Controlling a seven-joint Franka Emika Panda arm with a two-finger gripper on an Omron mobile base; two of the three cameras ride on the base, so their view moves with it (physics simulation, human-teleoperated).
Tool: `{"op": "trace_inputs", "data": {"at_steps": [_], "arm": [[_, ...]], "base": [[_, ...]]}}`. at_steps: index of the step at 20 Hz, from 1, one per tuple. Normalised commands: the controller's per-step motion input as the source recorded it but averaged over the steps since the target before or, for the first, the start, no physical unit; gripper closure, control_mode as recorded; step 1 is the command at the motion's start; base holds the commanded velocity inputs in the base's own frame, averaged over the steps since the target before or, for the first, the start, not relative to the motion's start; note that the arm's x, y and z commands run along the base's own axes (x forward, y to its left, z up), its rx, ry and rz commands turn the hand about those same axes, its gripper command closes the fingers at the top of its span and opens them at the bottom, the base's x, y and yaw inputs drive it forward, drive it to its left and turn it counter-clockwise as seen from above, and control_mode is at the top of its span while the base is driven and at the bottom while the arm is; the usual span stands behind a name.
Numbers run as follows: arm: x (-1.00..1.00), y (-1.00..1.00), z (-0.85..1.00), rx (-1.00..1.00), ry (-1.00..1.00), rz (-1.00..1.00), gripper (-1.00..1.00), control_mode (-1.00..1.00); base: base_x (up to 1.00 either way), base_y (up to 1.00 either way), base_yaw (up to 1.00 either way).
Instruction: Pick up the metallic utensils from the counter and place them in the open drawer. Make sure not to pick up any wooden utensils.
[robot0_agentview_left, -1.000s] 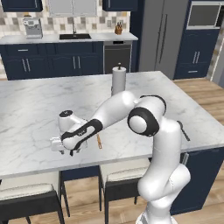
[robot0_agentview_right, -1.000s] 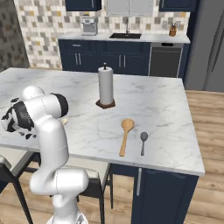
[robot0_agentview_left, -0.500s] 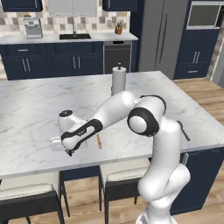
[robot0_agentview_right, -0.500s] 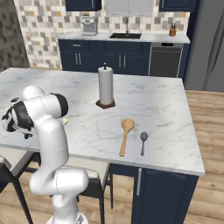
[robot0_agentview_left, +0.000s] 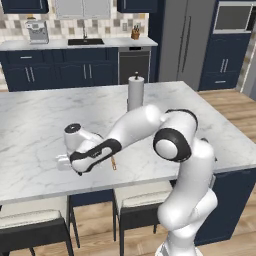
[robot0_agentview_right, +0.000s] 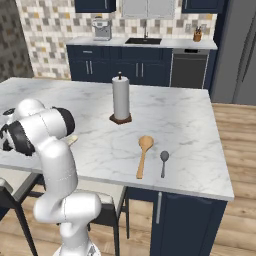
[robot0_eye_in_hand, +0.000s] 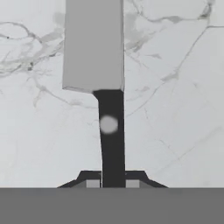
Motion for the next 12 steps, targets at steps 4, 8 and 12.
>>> {"op": "trace_inputs", "data": {"at_steps": [4,8,12], "arm": [[-0.34,-0.56,1.00,0.05,-0.18,0.00,1.00,-1.00],[-0.07,-0.74,1.00,0.08,-0.06,0.00,1.00,-1.00],[-0.11,-0.89,1.00,0.11,0.00,0.03,1.00,-1.00]], "base": [[0.00,0.00,0.00],[0.00,0.00,0.00],[0.00,0.00,0.00]]}}
